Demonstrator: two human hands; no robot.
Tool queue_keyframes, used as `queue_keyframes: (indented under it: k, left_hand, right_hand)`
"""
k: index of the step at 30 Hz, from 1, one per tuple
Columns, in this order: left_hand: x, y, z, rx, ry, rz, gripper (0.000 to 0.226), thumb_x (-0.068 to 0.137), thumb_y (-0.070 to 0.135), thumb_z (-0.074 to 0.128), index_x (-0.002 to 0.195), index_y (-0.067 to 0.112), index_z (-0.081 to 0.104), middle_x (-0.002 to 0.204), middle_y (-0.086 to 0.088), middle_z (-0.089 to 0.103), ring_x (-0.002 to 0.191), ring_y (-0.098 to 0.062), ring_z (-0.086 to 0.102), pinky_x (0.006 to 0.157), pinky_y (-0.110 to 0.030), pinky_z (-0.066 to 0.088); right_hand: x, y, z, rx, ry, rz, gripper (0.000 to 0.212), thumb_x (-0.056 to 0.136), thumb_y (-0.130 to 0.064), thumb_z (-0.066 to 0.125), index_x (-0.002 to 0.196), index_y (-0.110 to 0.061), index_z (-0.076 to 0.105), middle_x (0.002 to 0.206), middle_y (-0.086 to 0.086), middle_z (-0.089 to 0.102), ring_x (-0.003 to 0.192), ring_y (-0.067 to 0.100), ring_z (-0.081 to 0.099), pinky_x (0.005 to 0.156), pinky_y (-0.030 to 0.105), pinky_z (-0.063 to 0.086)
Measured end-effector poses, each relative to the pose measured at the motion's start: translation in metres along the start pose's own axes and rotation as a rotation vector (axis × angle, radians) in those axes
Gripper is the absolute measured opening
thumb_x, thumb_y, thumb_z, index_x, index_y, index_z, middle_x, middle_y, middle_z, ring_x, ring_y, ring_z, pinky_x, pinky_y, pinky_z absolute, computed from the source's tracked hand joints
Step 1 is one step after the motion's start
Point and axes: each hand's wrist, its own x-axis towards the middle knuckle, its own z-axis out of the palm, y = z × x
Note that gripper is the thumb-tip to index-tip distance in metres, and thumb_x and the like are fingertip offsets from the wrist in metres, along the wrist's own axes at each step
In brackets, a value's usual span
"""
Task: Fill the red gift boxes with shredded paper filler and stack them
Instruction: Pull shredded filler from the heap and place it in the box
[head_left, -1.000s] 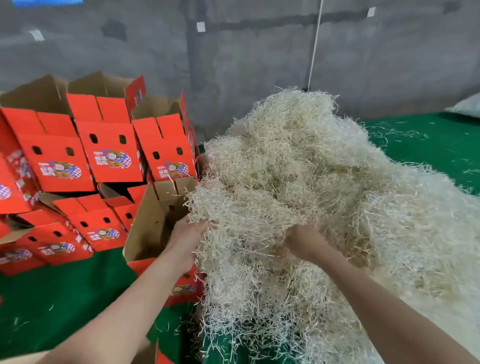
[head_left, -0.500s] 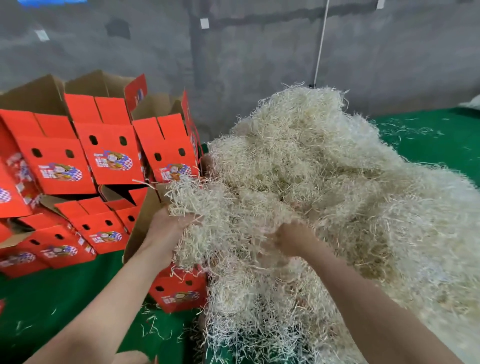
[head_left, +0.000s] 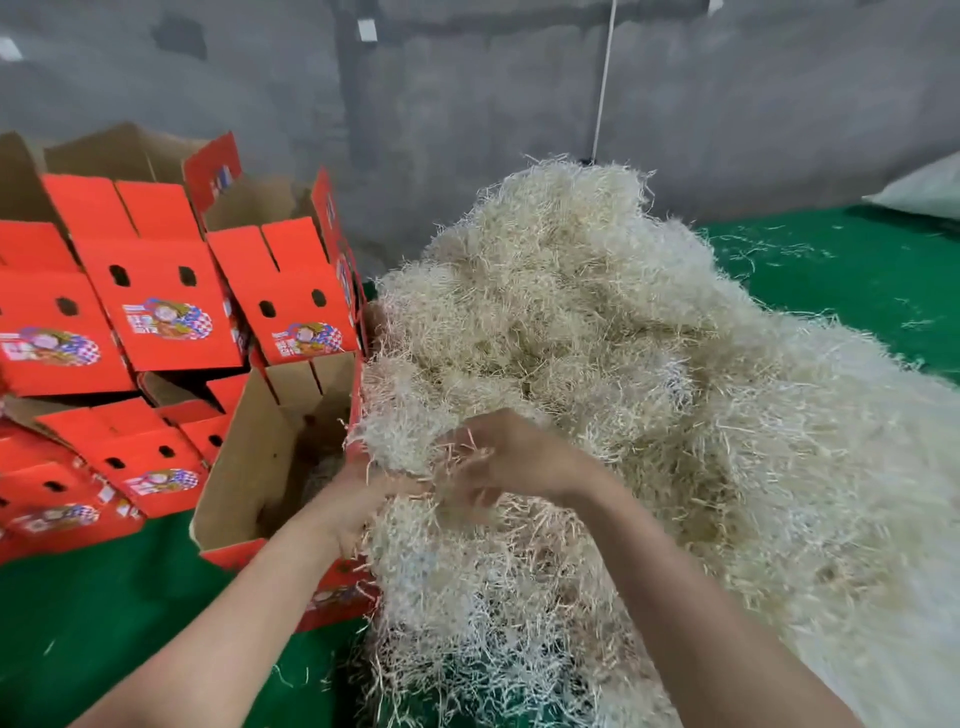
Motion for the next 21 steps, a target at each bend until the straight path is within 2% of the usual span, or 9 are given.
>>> queue_keyframes:
  k: [2, 4, 6, 8, 10, 11, 15, 18, 21]
  left_hand:
    - [0.002, 0.003, 0.002, -0.073, 0.037, -0.031, 0.07, 0.07, 0.002, 0.074, 0.132, 0.009, 0.044, 0.1, 0.007, 0.056, 0.085, -0.01, 0.052, 0.069, -0.024, 0.04]
    - [0.002, 0.002, 0.0, -0.109, 0.068, -0.034, 0.065, 0.072, 0.001, 0.072, 0.13, 0.011, 0.044, 0.084, 0.011, 0.049, 0.074, -0.006, 0.048, 0.059, -0.019, 0.033]
    - [0.0, 0.003, -0.001, -0.119, 0.067, -0.008, 0.065, 0.07, 0.003, 0.074, 0.128, 0.014, 0.045, 0.103, 0.004, 0.057, 0.106, -0.02, 0.053, 0.081, -0.031, 0.04]
    - [-0.003, 0.006, -0.003, -0.183, 0.115, 0.008, 0.078, 0.069, 0.009, 0.077, 0.136, 0.011, 0.038, 0.135, -0.007, 0.047, 0.128, -0.026, 0.038, 0.099, -0.04, 0.032]
    - [-0.008, 0.015, -0.004, -0.259, 0.166, 0.056, 0.075, 0.07, 0.012, 0.078, 0.134, 0.005, 0.039, 0.142, -0.01, 0.041, 0.131, -0.026, 0.034, 0.099, -0.043, 0.031]
    - [-0.009, 0.018, -0.005, -0.272, 0.198, 0.091, 0.068, 0.071, 0.014, 0.078, 0.129, 0.004, 0.043, 0.143, -0.01, 0.04, 0.132, -0.024, 0.032, 0.103, -0.045, 0.028]
    - [-0.016, 0.034, -0.007, -0.328, 0.327, 0.237, 0.073, 0.071, 0.017, 0.079, 0.131, 0.008, 0.039, 0.143, -0.007, 0.041, 0.122, -0.013, 0.037, 0.103, -0.037, 0.026]
    - [-0.027, 0.044, -0.012, -0.126, 0.489, 0.327, 0.014, 0.083, 0.004, 0.067, 0.095, 0.006, 0.06, 0.118, -0.012, 0.059, 0.115, -0.022, 0.052, 0.083, -0.024, 0.04]
    - [-0.031, 0.043, -0.01, -0.078, 0.414, 0.369, 0.023, 0.089, -0.011, 0.044, 0.106, -0.017, 0.058, 0.1, -0.014, 0.064, 0.084, -0.025, 0.068, 0.054, -0.007, 0.042]
  right_hand:
    - [0.005, 0.018, -0.031, -0.23, 0.139, 0.033, 0.056, 0.079, 0.004, 0.062, 0.129, -0.016, 0.048, 0.119, -0.004, 0.055, 0.103, 0.016, 0.06, 0.077, 0.02, 0.053]
    - [0.01, 0.047, -0.056, -0.709, 0.256, 0.237, 0.08, 0.075, -0.003, 0.068, 0.141, -0.028, 0.031, 0.143, 0.005, 0.036, 0.129, 0.028, 0.039, 0.103, 0.044, 0.04]
    - [0.011, 0.075, -0.063, -1.075, 0.191, 0.438, 0.084, 0.078, -0.011, 0.066, 0.145, -0.033, 0.02, 0.154, 0.016, 0.008, 0.139, 0.043, 0.006, 0.103, 0.065, 0.0]
    - [0.012, 0.094, -0.059, -1.108, 0.209, 0.507, 0.056, 0.085, -0.004, 0.05, 0.138, -0.02, 0.038, 0.147, 0.022, 0.025, 0.135, 0.045, 0.02, 0.103, 0.067, 0.007]
    - [0.016, 0.097, -0.055, -0.888, 0.387, 0.41, 0.033, 0.087, 0.003, 0.037, 0.115, -0.007, 0.052, 0.107, 0.015, 0.058, 0.097, 0.029, 0.058, 0.089, 0.045, 0.052]
    - [0.018, 0.091, -0.052, -0.75, 0.482, 0.326, 0.026, 0.089, 0.003, 0.035, 0.104, -0.005, 0.054, 0.089, 0.009, 0.059, 0.076, 0.02, 0.059, 0.072, 0.032, 0.057]
    - [0.02, 0.043, -0.044, -0.306, 0.646, 0.054, 0.022, 0.09, 0.002, 0.044, 0.073, -0.012, 0.048, 0.065, -0.003, 0.048, 0.053, 0.008, 0.045, 0.044, 0.012, 0.039]
    - [0.002, -0.006, -0.041, 0.187, 0.67, -0.157, 0.028, 0.086, 0.005, 0.049, 0.068, -0.017, 0.05, 0.065, -0.003, 0.05, 0.056, 0.009, 0.042, 0.049, 0.014, 0.038]
    - [-0.01, -0.044, -0.038, 0.628, 0.553, -0.245, 0.024, 0.09, 0.001, 0.046, 0.08, -0.013, 0.061, 0.078, 0.003, 0.059, 0.065, 0.009, 0.05, 0.057, 0.017, 0.042]
